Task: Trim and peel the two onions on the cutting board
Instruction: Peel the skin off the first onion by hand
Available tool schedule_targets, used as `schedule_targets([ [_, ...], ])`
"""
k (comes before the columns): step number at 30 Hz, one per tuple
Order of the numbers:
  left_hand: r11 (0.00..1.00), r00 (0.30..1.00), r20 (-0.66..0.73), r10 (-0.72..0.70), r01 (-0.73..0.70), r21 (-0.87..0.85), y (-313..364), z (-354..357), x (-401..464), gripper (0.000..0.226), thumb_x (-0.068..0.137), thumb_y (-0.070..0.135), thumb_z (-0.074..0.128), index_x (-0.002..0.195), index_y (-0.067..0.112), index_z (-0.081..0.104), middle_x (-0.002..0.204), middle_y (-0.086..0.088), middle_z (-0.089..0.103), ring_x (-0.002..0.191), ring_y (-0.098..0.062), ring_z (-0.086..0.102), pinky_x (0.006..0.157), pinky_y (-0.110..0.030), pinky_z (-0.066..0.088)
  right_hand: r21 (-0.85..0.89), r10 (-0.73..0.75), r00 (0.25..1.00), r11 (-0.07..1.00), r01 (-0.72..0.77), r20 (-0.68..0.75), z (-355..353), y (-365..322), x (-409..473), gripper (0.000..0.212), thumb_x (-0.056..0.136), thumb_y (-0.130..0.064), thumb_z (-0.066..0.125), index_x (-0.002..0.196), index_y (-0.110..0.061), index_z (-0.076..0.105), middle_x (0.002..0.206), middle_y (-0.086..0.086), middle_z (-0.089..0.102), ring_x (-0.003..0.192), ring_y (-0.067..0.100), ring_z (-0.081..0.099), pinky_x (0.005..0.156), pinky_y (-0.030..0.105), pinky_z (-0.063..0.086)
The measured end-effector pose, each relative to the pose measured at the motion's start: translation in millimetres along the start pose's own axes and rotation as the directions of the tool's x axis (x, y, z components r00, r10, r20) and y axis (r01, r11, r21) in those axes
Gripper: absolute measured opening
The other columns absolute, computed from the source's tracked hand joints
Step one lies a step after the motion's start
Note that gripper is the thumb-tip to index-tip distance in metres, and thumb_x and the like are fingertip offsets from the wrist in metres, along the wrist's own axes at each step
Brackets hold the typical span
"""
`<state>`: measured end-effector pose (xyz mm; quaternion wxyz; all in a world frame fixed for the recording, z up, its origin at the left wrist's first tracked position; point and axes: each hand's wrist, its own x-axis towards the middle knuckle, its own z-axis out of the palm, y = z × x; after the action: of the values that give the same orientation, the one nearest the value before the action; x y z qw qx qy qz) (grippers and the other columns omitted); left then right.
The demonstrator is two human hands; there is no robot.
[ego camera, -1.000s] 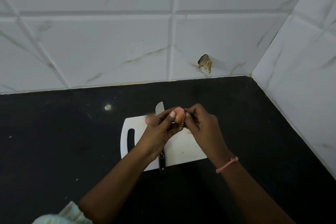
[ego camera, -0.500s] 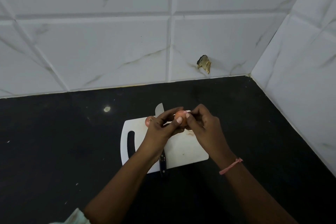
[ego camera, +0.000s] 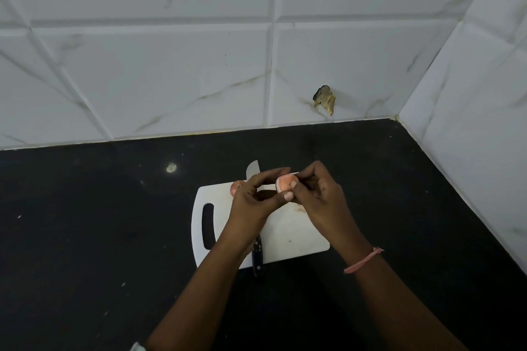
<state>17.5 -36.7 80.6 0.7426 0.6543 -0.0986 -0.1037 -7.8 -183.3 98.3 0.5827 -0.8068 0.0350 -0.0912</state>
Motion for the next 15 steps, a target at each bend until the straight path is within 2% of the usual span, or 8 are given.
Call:
schedule_targets([
  [4, 1.0, 1.0, -0.009, 0.007, -0.007, 0.005, -1.7, 0.3, -0.7, 0.04, 0.083, 0.005, 0.075, 0.118, 0.023, 0.067, 0.12, 0.0, 0.07, 0.109, -0.023, 0.067, 0.09, -0.028, 0.056, 0.015, -0.018, 1.0, 1.0, 0.018, -0.001, 0.7, 0.1, -1.3, 0.013, 0.091, -0.019, 0.063, 0.096, -0.01, 0.055, 0.089, -0.002, 0.068, 0.083, 0.004, 0.066, 0.068, 0.015, 0.054],
  [7, 1.0, 1.0, -0.006, 0.0, 0.0, -0.021, -0.4, 0.1, -2.1, 0.039, 0.083, 0.007, 0.074, 0.117, 0.026, 0.067, 0.119, 0.002, 0.07, 0.109, -0.019, 0.068, 0.088, -0.025, 0.056, 0.002, -0.042, 0.999, 0.999, 0.042, -0.014, -0.7, 3.1, -1.3, 0.002, 0.094, -0.012, 0.057, 0.095, -0.012, 0.056, 0.087, -0.004, 0.067, 0.082, 0.007, 0.066, 0.067, 0.015, 0.053],
  [12, 0.998, 0.999, -0.028, -0.015, 0.013, -0.069, 0.2, 1.9, -4.5, 0.037, 0.086, 0.011, 0.072, 0.12, 0.025, 0.068, 0.118, 0.001, 0.069, 0.103, -0.017, 0.069, 0.083, -0.022, 0.055, -0.001, -0.039, 0.999, 0.999, 0.039, -0.005, -2.9, 7.3, -0.4, 0.008, 0.094, -0.01, 0.058, 0.098, -0.016, 0.058, 0.092, -0.006, 0.069, 0.085, 0.004, 0.069, 0.073, 0.021, 0.057],
  [15, 0.996, 0.998, -0.026, -0.05, 0.048, -0.08, 0.4, 0.6, -5.9, 0.035, 0.09, 0.024, 0.065, 0.125, 0.027, 0.066, 0.119, 0.0, 0.067, 0.098, -0.015, 0.069, 0.079, -0.022, 0.055, -0.042, -0.119, 0.993, 0.992, 0.118, -0.012, -6.3, 9.0, 0.1, 0.015, 0.093, -0.016, 0.06, 0.106, -0.024, 0.06, 0.106, -0.012, 0.065, 0.098, 0.006, 0.066, 0.082, 0.026, 0.057],
])
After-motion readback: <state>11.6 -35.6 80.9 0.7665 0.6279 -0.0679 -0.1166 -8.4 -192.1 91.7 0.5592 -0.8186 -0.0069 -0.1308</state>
